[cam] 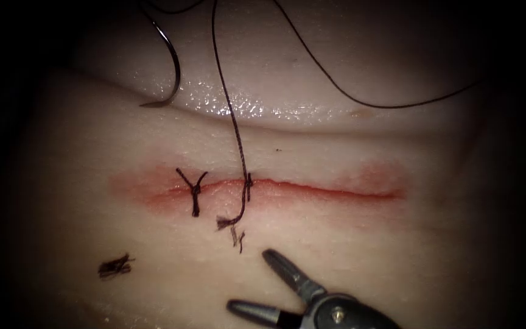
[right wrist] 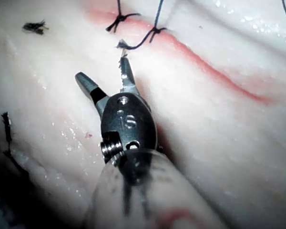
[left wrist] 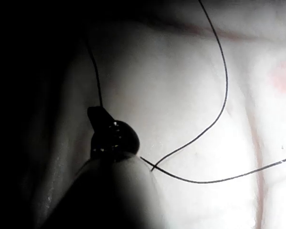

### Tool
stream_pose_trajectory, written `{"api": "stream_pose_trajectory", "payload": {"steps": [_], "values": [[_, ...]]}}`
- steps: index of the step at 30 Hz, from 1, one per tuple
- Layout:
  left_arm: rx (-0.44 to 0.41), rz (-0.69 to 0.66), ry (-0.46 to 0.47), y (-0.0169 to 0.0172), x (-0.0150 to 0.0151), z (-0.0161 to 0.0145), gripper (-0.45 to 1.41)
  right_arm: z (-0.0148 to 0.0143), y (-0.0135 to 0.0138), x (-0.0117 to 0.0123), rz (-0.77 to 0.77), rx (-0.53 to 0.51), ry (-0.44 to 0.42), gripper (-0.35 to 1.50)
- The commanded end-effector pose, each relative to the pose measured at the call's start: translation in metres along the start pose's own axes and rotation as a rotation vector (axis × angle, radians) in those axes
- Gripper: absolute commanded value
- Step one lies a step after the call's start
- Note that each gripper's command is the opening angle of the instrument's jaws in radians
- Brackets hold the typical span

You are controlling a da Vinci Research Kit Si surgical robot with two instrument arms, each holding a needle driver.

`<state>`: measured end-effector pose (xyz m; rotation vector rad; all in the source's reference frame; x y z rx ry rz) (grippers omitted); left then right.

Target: Wound Closure

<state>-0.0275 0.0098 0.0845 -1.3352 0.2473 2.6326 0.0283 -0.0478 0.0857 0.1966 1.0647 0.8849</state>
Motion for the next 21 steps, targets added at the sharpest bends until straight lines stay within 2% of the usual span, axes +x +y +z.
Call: {"api": "stream_pose_trajectory", "payload": {"steps": [1, 2, 5, 7, 8, 9, 13, 17, 20, 21], "values": [[-0.002, -0.013, 0.017, 0.0001, 0.0010, 0.0004, -0.45, 0.0012, 0.0013, 0.0010, -0.029, 0.008, -0.018, 0.90], [-0.002, -0.013, 0.017, 0.0001, 0.0010, 0.0004, -0.45, 0.0012, 0.0013, 0.0010, -0.029, 0.008, -0.018, 0.90], [-0.012, -0.050, 0.051, 0.0008, 0.0044, -0.0011, -0.45, 0.0022, 0.0046, 0.0030, -0.025, 0.018, -0.031, 0.96], [-0.013, -0.059, 0.058, 0.0011, 0.0055, -0.0017, -0.45, 0.0028, 0.0053, 0.0033, -0.028, 0.015, -0.031, 1.18], [-0.014, -0.060, 0.061, 0.0019, 0.0064, -0.0020, -0.45, 0.0037, 0.0058, 0.0034, 0.016, 0.009, -0.039, 1.33], [-0.014, -0.077, 0.061, 0.0027, 0.0071, -0.0021, -0.45, 0.0048, 0.0062, 0.0035, 0.070, 0.001, -0.049, 1.40], [-0.020, -0.116, 0.063, 0.0043, 0.0086, -0.0028, -0.45, 0.0068, 0.0069, 0.0032, 0.142, -0.002, -0.082, 1.42], [-0.033, -0.140, 0.081, 0.0063, 0.0106, -0.0041, -0.45, 0.0072, 0.0078, 0.0030, 0.223, 0.016, -0.085, 1.32], [-0.053, -0.158, 0.111, 0.0082, 0.0125, -0.0056, -0.45, 0.0075, 0.0081, 0.0026, 0.255, 0.014, -0.098, 1.32], [-0.059, -0.164, 0.117, 0.0092, 0.0140, -0.0064, -0.45, 0.0079, 0.0080, 0.0023, 0.263, 0.014, -0.111, 1.37]]}}
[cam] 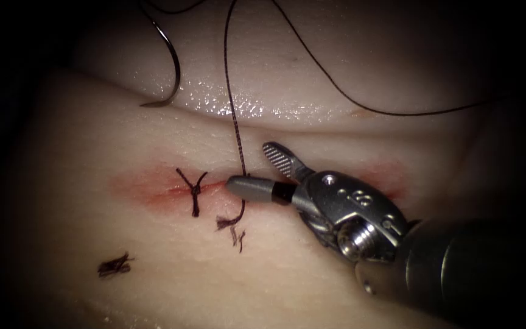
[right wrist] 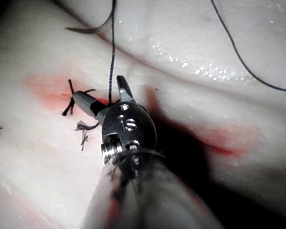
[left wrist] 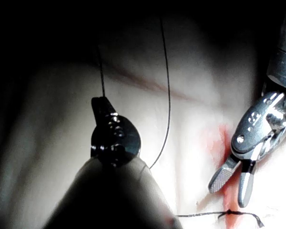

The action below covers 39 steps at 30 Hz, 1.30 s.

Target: Wound Closure

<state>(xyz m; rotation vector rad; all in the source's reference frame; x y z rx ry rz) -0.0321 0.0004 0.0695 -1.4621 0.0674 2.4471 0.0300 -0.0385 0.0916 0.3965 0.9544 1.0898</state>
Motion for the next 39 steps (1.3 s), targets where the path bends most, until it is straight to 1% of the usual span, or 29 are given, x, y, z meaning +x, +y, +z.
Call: {"api": "stream_pose_trajectory", "payload": {"steps": [1, 2, 4, 5, 6, 7, 12, 13, 14, 15, 19, 23, 24, 28, 31, 35, 39], "values": [[0.002, 0.004, 0.001, 0.0000, -0.0001, 0.0008, -0.45, 0.0012, -0.0002, -0.0005, 0.001, 0.002, -0.001, 1.37], [0.000, 0.004, 0.002, 0.0008, 0.0007, 0.0005, -0.45, 0.0014, -0.0002, -0.0007, 0.010, 0.003, -0.012, 1.37], [-0.002, 0.005, 0.011, 0.0028, 0.0028, 0.0000, -0.45, 0.0024, -0.0002, -0.0012, 0.017, -0.007, -0.021, 1.43], [-0.002, 0.005, 0.011, 0.0028, 0.0028, 0.0000, -0.45, 0.0024, -0.0002, -0.0012, 0.017, -0.007, -0.021, 1.43], [-0.004, 0.005, 0.017, 0.0042, 0.0046, -0.0004, -0.45, 0.0033, -0.0001, -0.0014, 0.014, -0.014, -0.019, 1.47], [-0.005, 0.005, 0.017, 0.0047, 0.0052, -0.0006, -0.45, 0.0035, -0.0001, -0.0015, 0.013, -0.016, -0.018, 1.47], [-0.010, 0.007, 0.021, 0.0060, 0.0067, -0.0014, -0.45, 0.0036, 0.0003, -0.0015, 0.012, -0.014, -0.021, 1.47], [-0.015, 0.009, 0.021, 0.0067, 0.0074, -0.0021, -0.45, 0.0035, 0.0004, -0.0014, 0.013, -0.015, -0.015, 1.47], [-0.015, 0.009, 0.021, 0.0067, 0.0074, -0.0021, -0.45, 0.0035, 0.0004, -0.0014, 0.013, -0.015, -0.015, 1.47], [-0.017, 0.012, 0.010, 0.0077, 0.0083, -0.0033, -0.45, 0.0033, 0.0005, -0.0014, 0.013, -0.014, -0.004, 1.47], [-0.021, 0.014, 0.009, 0.0089, 0.0097, -0.0047, -0.45, 0.0036, 0.0005, -0.0011, 0.015, -0.015, 0.018, 1.48], [-0.020, 0.015, 0.010, 0.0094, 0.0104, -0.0051, -0.45, 0.0045, 0.0006, -0.0007, 0.017, 0.016, 0.054, 1.48], [-0.018, 0.015, 0.008, 0.0095, 0.0106, -0.0052, -0.45, 0.0050, 0.0006, -0.0005, 0.007, 0.037, 0.080, 1.48], [-0.016, 0.014, 0.009, 0.0095, 0.0106, -0.0052, -0.45, 0.0054, 0.0005, -0.0005, -0.012, 0.057, 0.092, 1.48], [-0.014, 0.014, 0.011, 0.0095, 0.0106, -0.0053, -0.45, 0.0058, 0.0004, -0.0008, -0.055, 0.073, 0.134, 1.48], [-0.015, 0.014, 0.011, 0.0096, 0.0107, -0.0053, -0.45, 0.0063, 0.0007, -0.0013, -0.097, 0.072, 0.143, 1.48], [-0.018, 0.015, 0.017, 0.0098, 0.0110, -0.0055, -0.45, 0.0069, 0.0011, -0.0010, -0.147, 0.076, 0.155, 1.48]]}}
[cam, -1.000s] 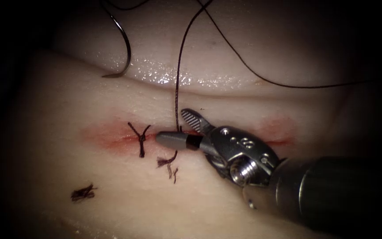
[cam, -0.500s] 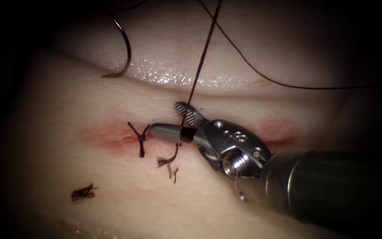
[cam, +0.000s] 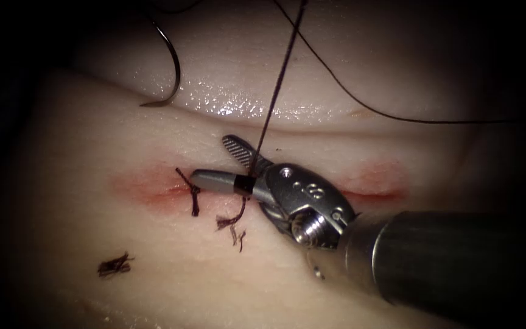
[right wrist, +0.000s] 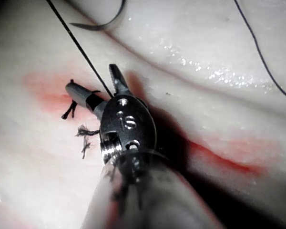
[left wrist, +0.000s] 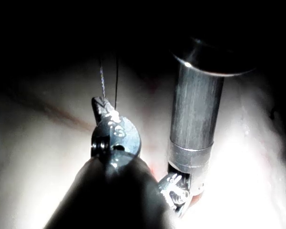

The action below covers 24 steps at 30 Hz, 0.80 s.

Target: Wound Closure

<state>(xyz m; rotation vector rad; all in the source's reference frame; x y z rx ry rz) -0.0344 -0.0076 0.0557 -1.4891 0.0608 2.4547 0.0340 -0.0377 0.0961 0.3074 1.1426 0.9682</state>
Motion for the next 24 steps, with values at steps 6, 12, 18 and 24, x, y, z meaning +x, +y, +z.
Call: {"api": "stream_pose_trajectory", "payload": {"steps": [6, 12, 18, 24], "values": [[-0.002, 0.002, 0.005, 0.0003, 0.0002, 0.0006, -0.45, 0.0019, -0.0003, -0.0001, -0.037, 0.014, 0.026, 1.45], [-0.006, 0.003, 0.011, 0.0004, 0.0001, 0.0005, -0.45, 0.0020, -0.0001, 0.0001, -0.058, 0.014, 0.042, 1.33], [-0.007, 0.003, 0.014, 0.0005, 0.0002, 0.0005, -0.45, 0.0016, -0.0001, 0.0000, -0.069, -0.006, 0.071, -0.21], [-0.009, 0.005, 0.018, 0.0007, 0.0004, 0.0004, -0.45, 0.0015, -0.0002, 0.0004, -0.083, -0.065, 0.096, -0.35]]}}
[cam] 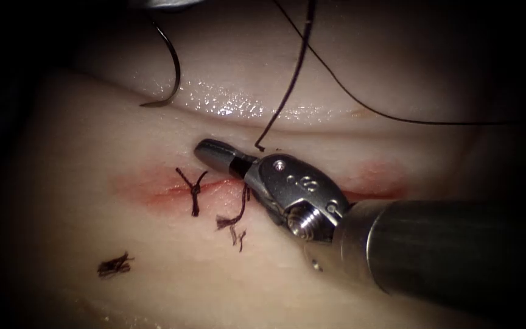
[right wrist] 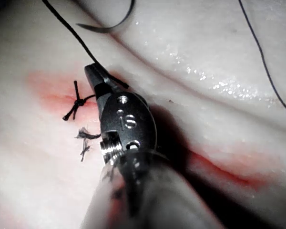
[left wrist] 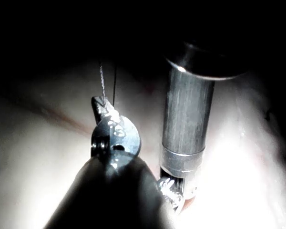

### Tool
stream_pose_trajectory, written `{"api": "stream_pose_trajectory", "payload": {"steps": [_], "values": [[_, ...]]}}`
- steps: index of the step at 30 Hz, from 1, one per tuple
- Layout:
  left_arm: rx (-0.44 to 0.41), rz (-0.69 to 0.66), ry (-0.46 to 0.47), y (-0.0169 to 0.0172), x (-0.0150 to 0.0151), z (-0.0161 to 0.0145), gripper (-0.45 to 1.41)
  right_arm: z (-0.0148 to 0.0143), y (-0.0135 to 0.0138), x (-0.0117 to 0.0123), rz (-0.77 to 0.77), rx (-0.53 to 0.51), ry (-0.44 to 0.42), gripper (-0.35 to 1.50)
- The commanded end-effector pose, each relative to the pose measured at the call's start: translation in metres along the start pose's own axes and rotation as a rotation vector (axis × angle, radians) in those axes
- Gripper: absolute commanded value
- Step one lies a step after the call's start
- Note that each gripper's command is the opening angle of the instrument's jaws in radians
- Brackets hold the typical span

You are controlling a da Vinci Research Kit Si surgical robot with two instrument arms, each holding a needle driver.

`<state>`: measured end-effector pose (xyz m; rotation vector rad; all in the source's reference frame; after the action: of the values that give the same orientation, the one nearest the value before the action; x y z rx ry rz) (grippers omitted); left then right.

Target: Wound Closure

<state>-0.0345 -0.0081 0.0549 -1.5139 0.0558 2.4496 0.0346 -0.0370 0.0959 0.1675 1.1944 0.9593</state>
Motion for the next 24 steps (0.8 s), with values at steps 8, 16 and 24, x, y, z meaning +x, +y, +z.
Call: {"api": "stream_pose_trajectory", "payload": {"steps": [8, 16, 24], "values": [[0.000, -0.001, 0.007, -0.0004, -0.0014, 0.0014, -0.45, -0.0029, -0.0002, 0.0000, -0.042, 0.059, 0.035, 1.32], [0.018, 0.034, -0.006, -0.0008, -0.0017, 0.0070, -0.45, -0.0107, -0.0017, -0.0004, -0.041, 0.108, 0.033, 1.25], [-0.040, 0.059, -0.004, -0.0017, -0.0025, 0.0197, -0.45, -0.0148, -0.0050, -0.0023, -0.020, 0.119, 0.044, 0.93]]}}
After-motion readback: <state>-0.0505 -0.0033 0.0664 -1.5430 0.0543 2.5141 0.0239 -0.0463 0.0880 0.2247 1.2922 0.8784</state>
